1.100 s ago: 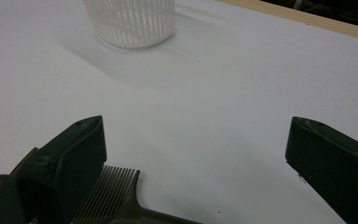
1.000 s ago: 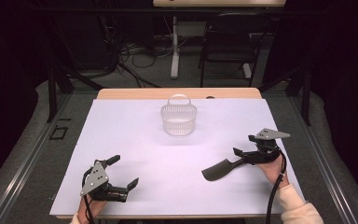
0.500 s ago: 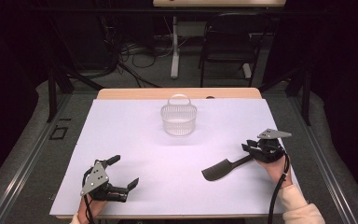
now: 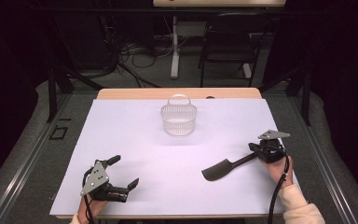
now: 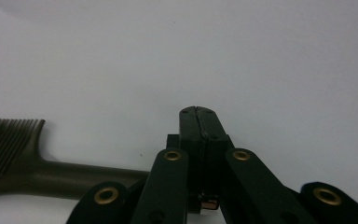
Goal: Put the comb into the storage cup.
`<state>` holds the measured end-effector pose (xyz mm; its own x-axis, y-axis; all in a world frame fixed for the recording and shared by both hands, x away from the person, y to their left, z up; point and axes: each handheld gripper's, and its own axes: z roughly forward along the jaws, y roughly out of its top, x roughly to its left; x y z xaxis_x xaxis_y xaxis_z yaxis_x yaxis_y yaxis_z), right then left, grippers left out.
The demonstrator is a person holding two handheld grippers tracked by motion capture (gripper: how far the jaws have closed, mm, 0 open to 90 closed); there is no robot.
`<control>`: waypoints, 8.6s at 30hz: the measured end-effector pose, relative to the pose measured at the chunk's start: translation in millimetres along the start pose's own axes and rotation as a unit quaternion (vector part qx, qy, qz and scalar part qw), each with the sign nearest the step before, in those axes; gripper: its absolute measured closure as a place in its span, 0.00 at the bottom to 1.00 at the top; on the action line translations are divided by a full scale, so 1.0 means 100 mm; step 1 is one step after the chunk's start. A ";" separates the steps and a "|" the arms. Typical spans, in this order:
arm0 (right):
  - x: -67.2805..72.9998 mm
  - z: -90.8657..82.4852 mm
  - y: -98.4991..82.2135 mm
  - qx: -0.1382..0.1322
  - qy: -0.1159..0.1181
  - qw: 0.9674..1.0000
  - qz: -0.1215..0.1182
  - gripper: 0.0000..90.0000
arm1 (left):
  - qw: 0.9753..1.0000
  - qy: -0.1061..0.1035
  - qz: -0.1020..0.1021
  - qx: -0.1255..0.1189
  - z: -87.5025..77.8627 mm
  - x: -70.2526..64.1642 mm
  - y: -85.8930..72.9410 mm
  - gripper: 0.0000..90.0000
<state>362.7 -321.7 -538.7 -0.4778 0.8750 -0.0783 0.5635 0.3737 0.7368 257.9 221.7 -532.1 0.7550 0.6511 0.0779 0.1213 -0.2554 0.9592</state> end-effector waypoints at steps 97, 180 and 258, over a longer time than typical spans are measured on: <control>0.06 -0.16 -0.16 0.124 0.016 0.992 0.030 1.00 | 1.000 0.008 0.003 0.002 -0.02 0.01 0.00 0.00; 0.35 -0.33 0.12 0.108 0.076 0.987 -0.093 0.00 | 1.000 0.006 0.003 0.002 -0.01 0.00 0.01 0.00; 0.71 0.03 0.55 0.257 0.132 0.907 -0.307 0.33 | 1.000 0.002 0.000 0.004 0.00 0.00 0.00 0.00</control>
<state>361.6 -238.0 -505.7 -0.9146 0.3735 -0.1546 0.3428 0.9193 0.1932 258.2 222.0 -531.6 0.7522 0.6541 0.0790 0.1269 -0.2615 0.9568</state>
